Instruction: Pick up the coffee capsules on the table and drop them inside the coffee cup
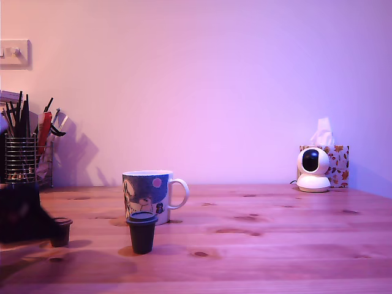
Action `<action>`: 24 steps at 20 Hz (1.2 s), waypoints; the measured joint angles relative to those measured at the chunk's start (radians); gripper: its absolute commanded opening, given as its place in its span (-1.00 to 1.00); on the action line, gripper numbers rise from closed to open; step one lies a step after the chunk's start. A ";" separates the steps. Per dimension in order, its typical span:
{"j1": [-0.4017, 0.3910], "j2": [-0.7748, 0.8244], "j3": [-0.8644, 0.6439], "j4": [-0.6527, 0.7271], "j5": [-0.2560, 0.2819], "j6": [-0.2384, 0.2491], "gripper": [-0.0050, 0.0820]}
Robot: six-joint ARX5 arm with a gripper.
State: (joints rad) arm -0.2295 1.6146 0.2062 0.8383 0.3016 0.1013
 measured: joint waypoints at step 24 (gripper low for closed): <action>-0.019 0.161 0.095 0.088 0.031 0.007 -0.16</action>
State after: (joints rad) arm -0.2481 1.7760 0.3012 0.9264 0.3325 0.1085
